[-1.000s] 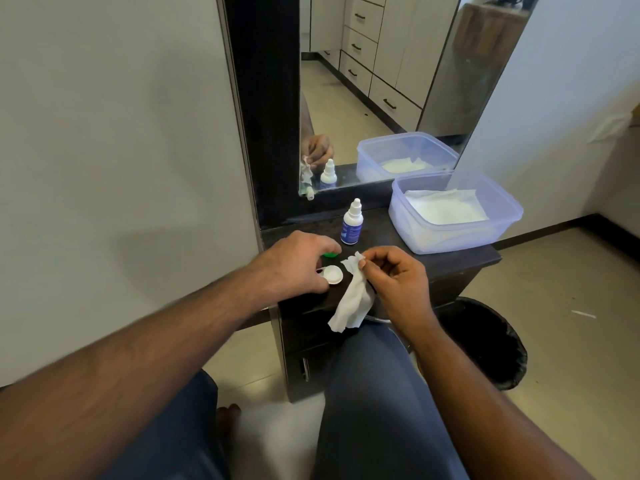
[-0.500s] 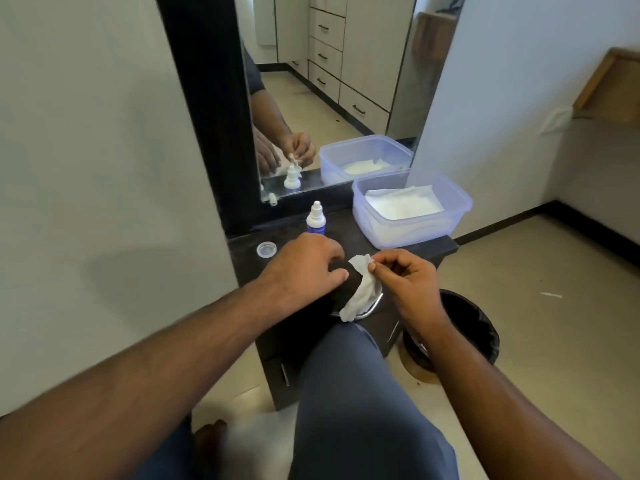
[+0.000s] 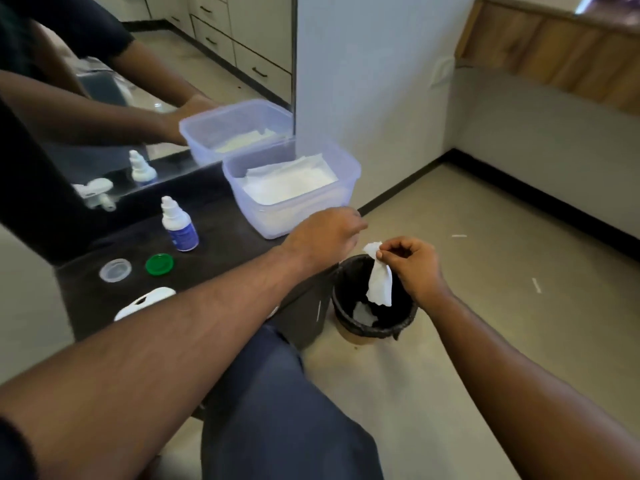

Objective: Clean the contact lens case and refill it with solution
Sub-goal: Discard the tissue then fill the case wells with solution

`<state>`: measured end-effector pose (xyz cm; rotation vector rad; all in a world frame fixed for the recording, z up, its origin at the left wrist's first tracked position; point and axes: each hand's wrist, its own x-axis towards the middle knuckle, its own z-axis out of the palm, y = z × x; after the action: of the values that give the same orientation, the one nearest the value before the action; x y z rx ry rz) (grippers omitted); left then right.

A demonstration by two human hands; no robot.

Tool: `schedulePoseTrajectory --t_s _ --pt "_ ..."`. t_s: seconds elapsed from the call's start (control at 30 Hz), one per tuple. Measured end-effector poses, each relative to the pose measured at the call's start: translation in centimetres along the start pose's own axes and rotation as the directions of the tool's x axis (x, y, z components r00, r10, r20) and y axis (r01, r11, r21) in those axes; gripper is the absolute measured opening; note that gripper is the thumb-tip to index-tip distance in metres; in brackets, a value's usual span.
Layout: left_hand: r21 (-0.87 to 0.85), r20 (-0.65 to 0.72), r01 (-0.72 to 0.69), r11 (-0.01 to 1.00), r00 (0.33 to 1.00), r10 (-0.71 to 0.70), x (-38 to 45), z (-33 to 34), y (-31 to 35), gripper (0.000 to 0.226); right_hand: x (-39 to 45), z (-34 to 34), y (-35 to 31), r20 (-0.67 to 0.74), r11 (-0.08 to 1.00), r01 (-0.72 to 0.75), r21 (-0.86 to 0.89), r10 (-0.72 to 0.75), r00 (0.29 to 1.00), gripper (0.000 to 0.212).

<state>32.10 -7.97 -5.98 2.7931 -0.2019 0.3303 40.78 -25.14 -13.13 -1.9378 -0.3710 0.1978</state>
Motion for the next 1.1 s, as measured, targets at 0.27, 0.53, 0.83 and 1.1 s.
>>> schedulePoseTrajectory --t_s 0.27,0.53,0.83,1.1 --pt "-0.059 -0.186 -0.063 0.996 0.981 0.051 1.4 2.1 -2.0 0.016 4.2 -0.1 8.2 -0.006 0.987 -0.128 -0.095 0.128 0.992 0.017" --pt "0.002 -0.215 -0.117 0.993 0.97 0.115 1.8 2.4 -2.6 0.011 6.4 2.5 15.6 -0.078 0.943 -0.285 -0.173 0.275 0.958 0.01" --pt "0.012 -0.229 -0.108 0.994 0.968 0.108 2.1 2.7 -2.9 0.013 3.4 3.6 20.3 -0.144 0.856 -0.455 -0.246 0.432 0.89 0.018" --pt "0.009 -0.225 -0.132 0.991 0.966 0.131 1.7 2.7 -2.3 0.013 3.1 3.5 15.3 -0.093 0.923 -0.334 -0.193 0.321 0.942 0.013"
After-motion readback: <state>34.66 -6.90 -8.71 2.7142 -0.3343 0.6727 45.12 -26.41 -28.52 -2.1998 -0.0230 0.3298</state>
